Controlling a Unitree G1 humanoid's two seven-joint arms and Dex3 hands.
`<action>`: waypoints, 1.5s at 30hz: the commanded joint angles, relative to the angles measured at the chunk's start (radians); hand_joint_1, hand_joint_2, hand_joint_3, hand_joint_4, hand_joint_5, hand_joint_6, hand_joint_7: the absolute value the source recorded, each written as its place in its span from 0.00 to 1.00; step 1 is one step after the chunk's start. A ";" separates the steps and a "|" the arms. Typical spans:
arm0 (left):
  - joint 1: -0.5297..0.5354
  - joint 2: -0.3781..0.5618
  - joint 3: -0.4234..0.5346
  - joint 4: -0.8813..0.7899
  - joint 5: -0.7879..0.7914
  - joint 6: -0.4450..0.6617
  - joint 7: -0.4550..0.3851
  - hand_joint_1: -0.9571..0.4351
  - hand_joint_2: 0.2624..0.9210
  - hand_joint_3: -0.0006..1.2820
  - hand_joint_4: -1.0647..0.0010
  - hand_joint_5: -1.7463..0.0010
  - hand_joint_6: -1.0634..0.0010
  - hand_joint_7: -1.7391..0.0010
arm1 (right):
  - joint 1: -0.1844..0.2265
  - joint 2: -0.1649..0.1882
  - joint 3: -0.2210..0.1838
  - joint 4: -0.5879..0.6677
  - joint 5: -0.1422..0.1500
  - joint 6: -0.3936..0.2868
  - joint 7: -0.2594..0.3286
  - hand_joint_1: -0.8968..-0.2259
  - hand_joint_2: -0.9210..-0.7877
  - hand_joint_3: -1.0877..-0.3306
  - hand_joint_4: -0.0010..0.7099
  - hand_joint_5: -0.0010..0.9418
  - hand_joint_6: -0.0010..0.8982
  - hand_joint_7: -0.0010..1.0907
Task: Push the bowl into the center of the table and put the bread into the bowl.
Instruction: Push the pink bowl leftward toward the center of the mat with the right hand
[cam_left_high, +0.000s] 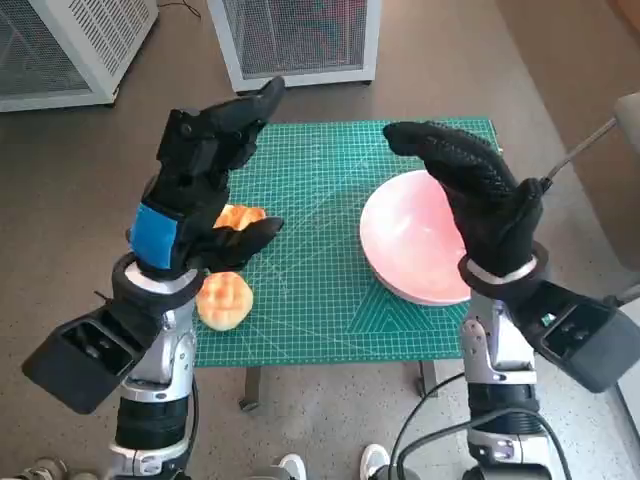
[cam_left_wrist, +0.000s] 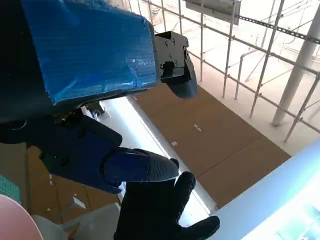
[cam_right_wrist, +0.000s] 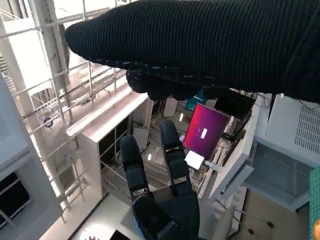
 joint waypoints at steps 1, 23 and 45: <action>0.012 -0.005 -0.005 -0.016 0.000 -0.002 0.006 0.31 1.00 0.24 0.69 0.99 1.00 0.49 | 0.021 -0.009 -0.011 0.008 0.015 0.011 0.013 0.47 0.00 0.61 0.45 0.01 0.00 0.61; 0.033 -0.018 -0.015 -0.031 -0.006 0.011 0.013 0.31 1.00 0.24 0.69 0.99 1.00 0.49 | -0.098 -0.141 -0.261 0.459 -0.080 -0.213 -0.207 0.50 0.00 0.52 0.44 0.00 0.02 0.59; 0.048 -0.019 -0.014 -0.040 0.002 0.016 0.019 0.32 1.00 0.24 0.68 0.98 1.00 0.49 | -0.159 -0.223 -0.374 0.956 -0.075 -0.012 -0.381 0.64 0.00 0.42 0.41 0.00 0.01 0.62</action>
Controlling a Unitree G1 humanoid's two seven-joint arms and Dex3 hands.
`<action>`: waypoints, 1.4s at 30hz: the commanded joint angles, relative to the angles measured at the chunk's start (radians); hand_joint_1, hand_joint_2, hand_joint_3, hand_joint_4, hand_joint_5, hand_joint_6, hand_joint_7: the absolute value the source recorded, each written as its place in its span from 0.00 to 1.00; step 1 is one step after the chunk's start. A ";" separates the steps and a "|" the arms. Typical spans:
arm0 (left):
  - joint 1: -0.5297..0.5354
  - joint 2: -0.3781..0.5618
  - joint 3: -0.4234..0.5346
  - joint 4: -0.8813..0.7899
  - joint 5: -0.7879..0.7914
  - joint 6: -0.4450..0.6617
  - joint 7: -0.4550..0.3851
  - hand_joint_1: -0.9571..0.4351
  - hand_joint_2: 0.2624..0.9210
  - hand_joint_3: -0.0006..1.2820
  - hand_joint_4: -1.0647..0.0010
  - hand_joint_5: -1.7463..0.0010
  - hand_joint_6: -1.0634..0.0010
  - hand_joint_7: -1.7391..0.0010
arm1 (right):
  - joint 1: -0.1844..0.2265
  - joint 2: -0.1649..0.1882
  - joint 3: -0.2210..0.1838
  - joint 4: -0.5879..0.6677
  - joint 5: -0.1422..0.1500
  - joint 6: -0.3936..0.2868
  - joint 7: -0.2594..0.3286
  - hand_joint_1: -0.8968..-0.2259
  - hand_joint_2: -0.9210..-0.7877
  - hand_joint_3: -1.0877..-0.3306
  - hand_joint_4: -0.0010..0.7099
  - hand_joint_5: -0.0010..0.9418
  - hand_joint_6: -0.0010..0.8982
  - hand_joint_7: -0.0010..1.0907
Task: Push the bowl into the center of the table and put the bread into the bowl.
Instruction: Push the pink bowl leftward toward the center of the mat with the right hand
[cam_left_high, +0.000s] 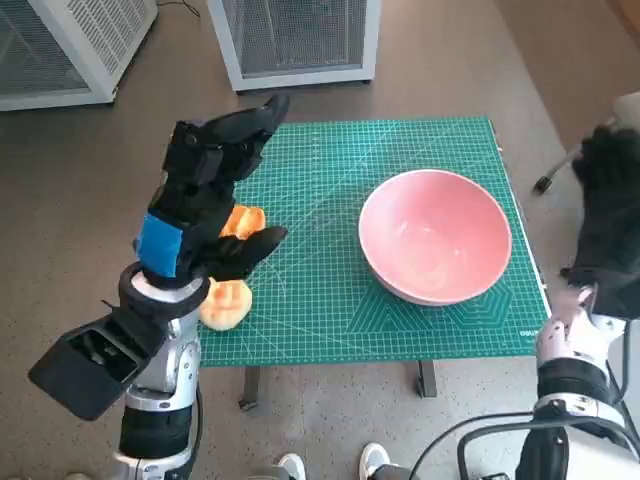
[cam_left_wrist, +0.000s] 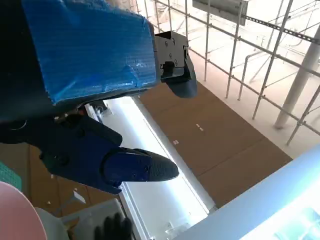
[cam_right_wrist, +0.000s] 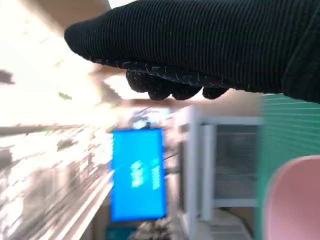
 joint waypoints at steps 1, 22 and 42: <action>0.010 0.002 0.002 -0.016 0.003 0.003 0.009 0.33 1.00 0.24 0.68 0.98 1.00 0.49 | 0.015 0.017 -0.012 0.049 0.003 0.062 -0.014 0.64 0.00 0.42 0.41 0.00 0.01 0.62; 0.043 0.018 0.014 -0.053 -0.010 0.024 0.005 0.32 1.00 0.23 0.67 0.98 0.95 0.52 | 0.015 0.138 -0.009 0.095 -0.010 0.217 -0.005 0.62 0.00 0.45 0.37 0.00 0.04 0.49; 0.089 0.048 0.040 -0.086 0.008 0.022 0.012 0.32 1.00 0.21 0.66 0.98 0.89 0.61 | -0.050 0.230 0.018 0.103 -0.029 0.286 0.004 0.56 0.00 0.50 0.39 0.01 0.12 0.45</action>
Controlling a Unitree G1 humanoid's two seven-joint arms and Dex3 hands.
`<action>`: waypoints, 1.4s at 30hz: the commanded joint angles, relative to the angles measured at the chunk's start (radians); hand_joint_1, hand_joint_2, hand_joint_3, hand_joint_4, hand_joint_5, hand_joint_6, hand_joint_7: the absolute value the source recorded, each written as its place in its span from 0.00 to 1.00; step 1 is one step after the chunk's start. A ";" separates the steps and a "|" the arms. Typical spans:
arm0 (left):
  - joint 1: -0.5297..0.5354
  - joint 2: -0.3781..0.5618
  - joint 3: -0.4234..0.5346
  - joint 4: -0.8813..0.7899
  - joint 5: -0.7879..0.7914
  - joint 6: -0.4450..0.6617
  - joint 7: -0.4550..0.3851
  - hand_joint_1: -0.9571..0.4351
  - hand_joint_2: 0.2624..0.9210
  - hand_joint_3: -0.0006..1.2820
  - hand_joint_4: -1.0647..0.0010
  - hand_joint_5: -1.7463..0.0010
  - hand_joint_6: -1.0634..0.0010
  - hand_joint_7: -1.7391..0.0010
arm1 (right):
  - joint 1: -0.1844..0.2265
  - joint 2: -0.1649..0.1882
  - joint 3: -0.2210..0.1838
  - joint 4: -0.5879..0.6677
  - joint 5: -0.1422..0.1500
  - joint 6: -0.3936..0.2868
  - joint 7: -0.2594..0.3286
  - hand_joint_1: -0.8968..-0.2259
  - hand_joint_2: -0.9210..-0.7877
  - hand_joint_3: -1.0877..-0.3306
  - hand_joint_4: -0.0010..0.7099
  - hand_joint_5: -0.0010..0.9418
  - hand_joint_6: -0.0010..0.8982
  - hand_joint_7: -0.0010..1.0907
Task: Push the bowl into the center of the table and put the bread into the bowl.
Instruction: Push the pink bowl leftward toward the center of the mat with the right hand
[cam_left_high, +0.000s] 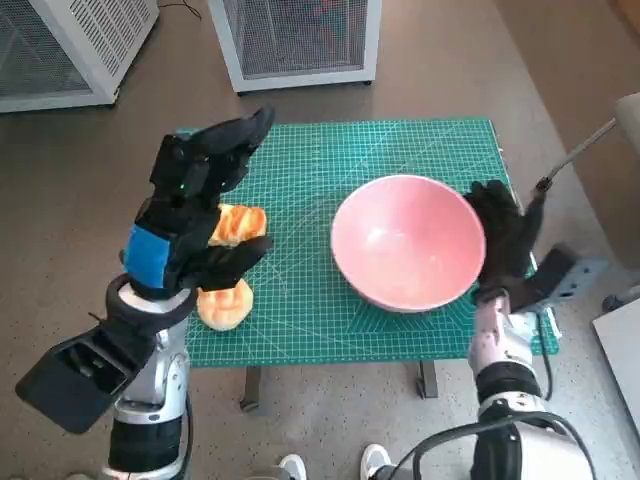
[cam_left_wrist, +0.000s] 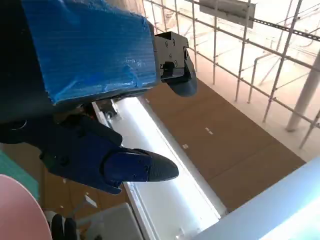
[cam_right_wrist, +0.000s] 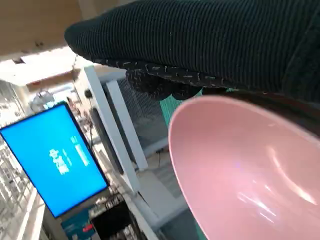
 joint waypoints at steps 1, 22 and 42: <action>0.018 0.013 0.013 -0.027 0.008 -0.003 0.011 0.32 1.00 0.21 0.66 0.98 0.89 0.62 | -0.013 0.023 0.012 0.017 -0.023 0.026 0.007 0.56 0.00 0.50 0.39 0.01 0.12 0.45; 0.058 0.026 0.031 -0.060 0.016 0.001 0.040 0.30 1.00 0.21 0.65 1.00 0.78 0.72 | -0.081 0.106 0.041 0.031 -0.068 0.065 -0.025 0.56 0.00 0.49 0.41 0.01 0.11 0.46; 0.092 0.025 0.040 -0.066 0.024 -0.016 0.052 0.31 1.00 0.20 0.63 0.99 0.76 0.73 | -0.115 0.078 0.062 0.006 -0.113 0.024 0.007 0.57 0.00 0.49 0.44 0.01 0.12 0.44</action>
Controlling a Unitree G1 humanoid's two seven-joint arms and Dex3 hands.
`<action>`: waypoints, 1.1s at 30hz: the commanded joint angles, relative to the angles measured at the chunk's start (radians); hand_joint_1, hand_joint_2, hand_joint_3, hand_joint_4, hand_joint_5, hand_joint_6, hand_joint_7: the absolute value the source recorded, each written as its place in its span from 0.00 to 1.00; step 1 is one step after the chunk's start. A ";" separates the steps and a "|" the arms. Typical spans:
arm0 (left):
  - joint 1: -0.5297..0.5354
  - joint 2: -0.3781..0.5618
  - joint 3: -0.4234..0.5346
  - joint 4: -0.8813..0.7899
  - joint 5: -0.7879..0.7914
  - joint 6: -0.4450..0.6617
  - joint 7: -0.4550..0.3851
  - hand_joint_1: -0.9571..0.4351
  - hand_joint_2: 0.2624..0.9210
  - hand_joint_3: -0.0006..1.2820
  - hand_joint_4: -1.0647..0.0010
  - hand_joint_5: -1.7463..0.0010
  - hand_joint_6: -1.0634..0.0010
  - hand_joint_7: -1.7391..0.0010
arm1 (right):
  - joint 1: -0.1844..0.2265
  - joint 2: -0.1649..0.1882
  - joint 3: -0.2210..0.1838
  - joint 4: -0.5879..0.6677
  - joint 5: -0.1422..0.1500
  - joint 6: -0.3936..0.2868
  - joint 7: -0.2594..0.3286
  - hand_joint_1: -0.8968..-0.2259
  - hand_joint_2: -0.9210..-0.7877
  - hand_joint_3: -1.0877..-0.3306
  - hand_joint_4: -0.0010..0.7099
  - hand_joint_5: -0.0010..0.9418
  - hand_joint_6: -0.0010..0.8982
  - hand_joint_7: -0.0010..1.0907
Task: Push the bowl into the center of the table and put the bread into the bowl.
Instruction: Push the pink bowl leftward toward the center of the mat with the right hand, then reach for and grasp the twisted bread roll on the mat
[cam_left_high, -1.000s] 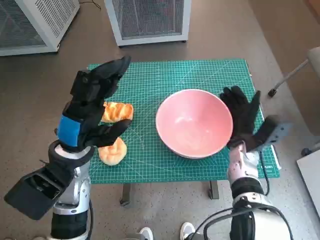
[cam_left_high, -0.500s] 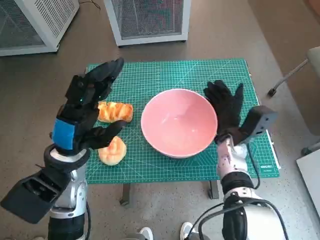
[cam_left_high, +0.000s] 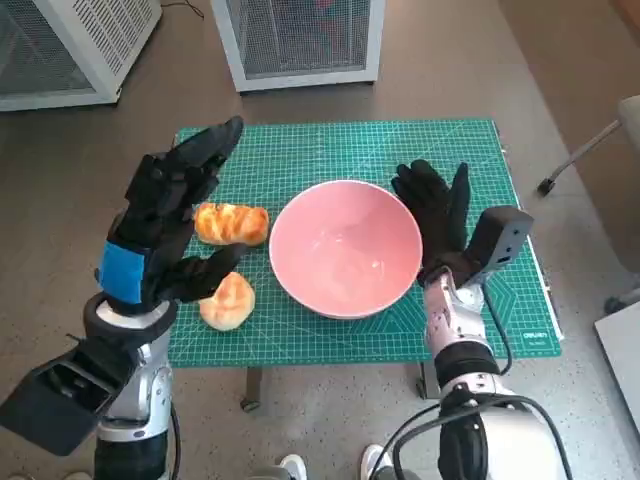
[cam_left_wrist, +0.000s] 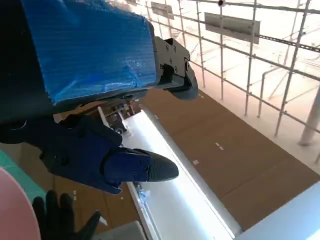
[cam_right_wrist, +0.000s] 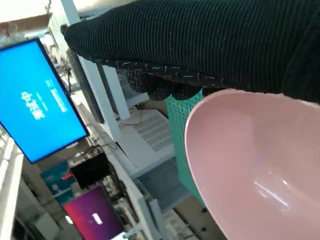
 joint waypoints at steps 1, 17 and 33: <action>0.015 0.003 0.008 -0.007 0.015 -0.017 0.011 0.31 1.00 0.20 0.63 0.99 0.76 0.74 | -0.011 -0.019 0.005 -0.012 -0.005 -0.033 0.022 0.58 0.00 0.49 0.44 0.01 0.12 0.44; -0.007 0.015 0.034 0.035 0.032 -0.027 0.026 0.32 1.00 0.20 0.63 1.00 0.74 0.76 | 0.046 -0.055 0.022 -0.237 0.091 -0.430 0.387 0.49 0.00 0.50 0.46 0.01 0.05 0.59; -0.054 0.008 0.012 0.091 0.037 -0.047 0.019 0.31 1.00 0.19 0.64 1.00 0.74 0.78 | 0.270 -0.045 0.137 -0.748 0.293 -0.361 0.600 0.43 0.00 0.61 0.49 0.01 0.08 0.59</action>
